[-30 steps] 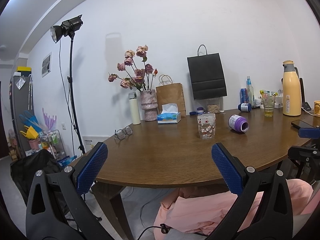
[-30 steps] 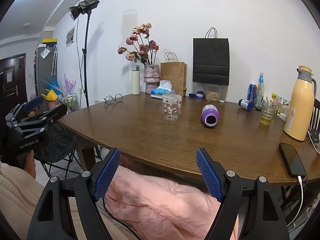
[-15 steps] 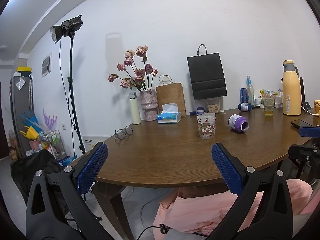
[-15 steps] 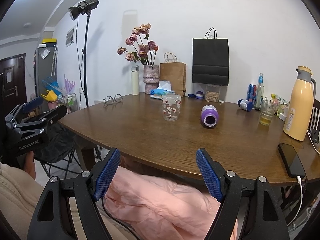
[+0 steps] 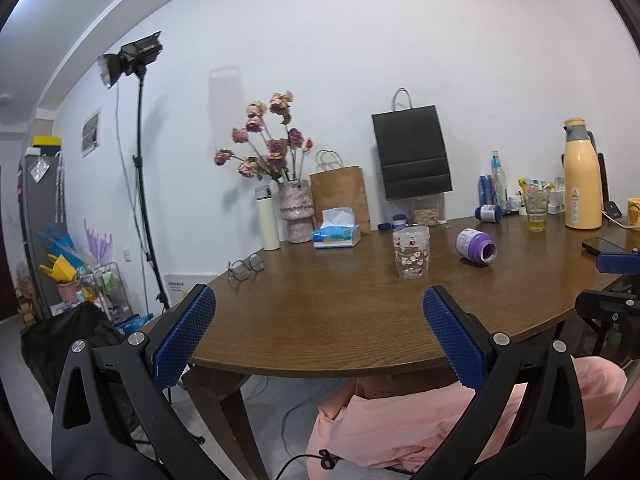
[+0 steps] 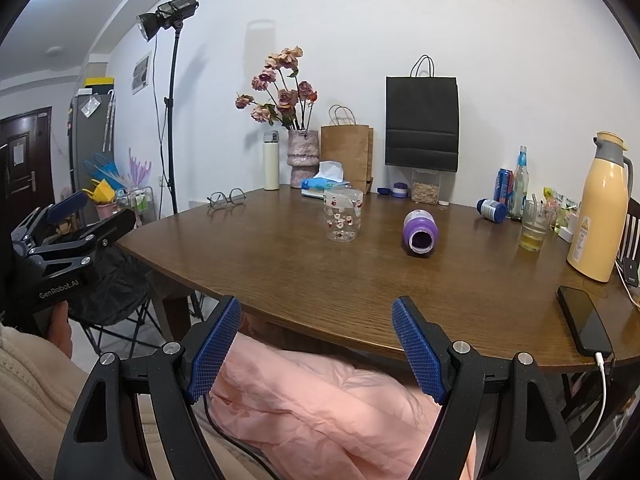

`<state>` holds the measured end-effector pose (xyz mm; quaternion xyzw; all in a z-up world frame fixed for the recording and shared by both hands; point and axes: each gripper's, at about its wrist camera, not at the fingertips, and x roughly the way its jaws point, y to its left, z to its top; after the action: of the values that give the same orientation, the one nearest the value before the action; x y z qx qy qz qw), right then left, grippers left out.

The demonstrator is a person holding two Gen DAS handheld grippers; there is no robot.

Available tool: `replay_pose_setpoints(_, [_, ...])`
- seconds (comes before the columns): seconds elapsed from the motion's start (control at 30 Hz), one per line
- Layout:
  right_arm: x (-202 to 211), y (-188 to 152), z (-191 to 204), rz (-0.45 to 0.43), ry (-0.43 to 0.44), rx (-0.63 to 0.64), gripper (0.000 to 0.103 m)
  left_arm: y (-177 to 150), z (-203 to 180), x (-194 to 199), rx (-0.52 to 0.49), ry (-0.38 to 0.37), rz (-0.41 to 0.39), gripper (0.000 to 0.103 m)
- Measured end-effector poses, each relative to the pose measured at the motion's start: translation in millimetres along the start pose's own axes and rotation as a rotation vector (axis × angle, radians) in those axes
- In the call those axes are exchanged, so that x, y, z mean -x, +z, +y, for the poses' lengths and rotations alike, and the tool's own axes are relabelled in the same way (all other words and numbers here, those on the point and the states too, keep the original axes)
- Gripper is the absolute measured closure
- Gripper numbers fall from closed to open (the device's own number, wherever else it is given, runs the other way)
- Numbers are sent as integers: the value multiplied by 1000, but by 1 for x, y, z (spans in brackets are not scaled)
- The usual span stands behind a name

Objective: Flip cup upright

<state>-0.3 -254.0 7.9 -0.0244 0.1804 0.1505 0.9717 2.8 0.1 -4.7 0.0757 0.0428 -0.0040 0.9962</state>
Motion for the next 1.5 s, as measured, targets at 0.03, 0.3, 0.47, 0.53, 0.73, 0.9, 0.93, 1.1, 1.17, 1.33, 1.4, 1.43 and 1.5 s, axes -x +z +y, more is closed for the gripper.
replay_pose_setpoints(0.03, [0,0,0,-1,2,1,20,1,-3,-4,-11,2,-12,0])
replay_pose_setpoints(0.3, [-55,18,-26,85,-43,-37,20,20,-51,-87,-7,-92,64,0])
replay_pose_setpoints(0.47, [-102,43,-71,141,-48,-131,20,30,-70,-168,99,-197,272,0])
replay_pose_setpoints(0.53, [-124,53,-89,173,-57,-163,20,32,-69,-189,144,-227,336,0])
replay_pose_setpoints(0.73, [-207,87,-125,270,-136,-139,20,27,-71,-216,168,-255,395,0])
replay_pose_setpoints(0.9, [-271,97,-153,375,-113,-158,20,27,-77,-234,112,-239,415,0])
replay_pose_setpoints(0.93, [-280,98,-157,387,-123,-161,20,28,-77,-239,105,-245,425,0])
replay_pose_setpoints(1.1, [-310,93,-173,447,-118,-201,32,27,-75,-278,135,-285,523,0])
replay_pose_setpoints(1.17, [-313,91,-174,446,-94,-216,34,28,-70,-288,175,-292,546,0])
replay_pose_setpoints(1.33, [-299,86,-147,445,-28,-151,34,28,-61,-292,186,-269,556,0])
replay_pose_setpoints(1.4, [-279,81,-120,437,73,-113,34,26,-58,-293,187,-275,572,0])
replay_pose_setpoints(1.43, [-270,76,-106,438,132,-89,34,25,-57,-293,187,-283,580,0])
replay_pose_setpoints(1.5, [-247,67,-71,409,218,13,34,22,-56,-292,188,-345,595,0])
